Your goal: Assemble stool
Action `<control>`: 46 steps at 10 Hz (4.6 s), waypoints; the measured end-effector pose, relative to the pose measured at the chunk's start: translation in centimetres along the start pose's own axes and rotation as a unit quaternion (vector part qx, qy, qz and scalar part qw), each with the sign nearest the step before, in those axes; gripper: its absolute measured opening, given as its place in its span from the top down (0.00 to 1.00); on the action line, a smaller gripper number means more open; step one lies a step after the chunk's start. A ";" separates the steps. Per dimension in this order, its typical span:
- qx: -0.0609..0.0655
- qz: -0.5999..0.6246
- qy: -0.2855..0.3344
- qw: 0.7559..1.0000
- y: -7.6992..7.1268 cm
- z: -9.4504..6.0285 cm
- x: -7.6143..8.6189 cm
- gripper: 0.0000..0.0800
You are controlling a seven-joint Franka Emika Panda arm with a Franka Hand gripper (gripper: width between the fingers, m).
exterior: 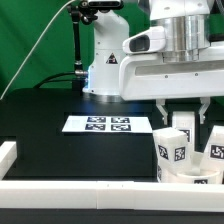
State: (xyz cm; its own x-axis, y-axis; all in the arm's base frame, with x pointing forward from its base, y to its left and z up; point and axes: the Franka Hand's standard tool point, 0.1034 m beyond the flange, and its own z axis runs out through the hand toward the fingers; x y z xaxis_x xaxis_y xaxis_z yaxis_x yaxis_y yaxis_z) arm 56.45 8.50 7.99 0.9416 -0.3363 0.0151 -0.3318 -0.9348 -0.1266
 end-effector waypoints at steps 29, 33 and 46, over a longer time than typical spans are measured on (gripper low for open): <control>0.031 -0.037 0.013 0.999 -3.7 -1.2 -0.3 0.19; 0.011 -0.226 0.019 0.974 -4.0 -1.3 -0.5 0.19; -0.048 -0.718 -0.014 0.694 -2.8 -0.1 -0.1 0.19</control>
Offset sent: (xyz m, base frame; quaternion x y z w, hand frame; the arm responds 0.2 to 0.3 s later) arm -0.0055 0.0043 -0.0015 0.0072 -0.0032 0.3208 0.9471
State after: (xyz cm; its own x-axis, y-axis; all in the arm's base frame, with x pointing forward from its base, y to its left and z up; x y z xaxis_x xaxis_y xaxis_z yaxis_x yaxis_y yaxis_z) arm 57.24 11.14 8.39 0.3061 0.9513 0.0375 0.9491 -0.3080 0.0655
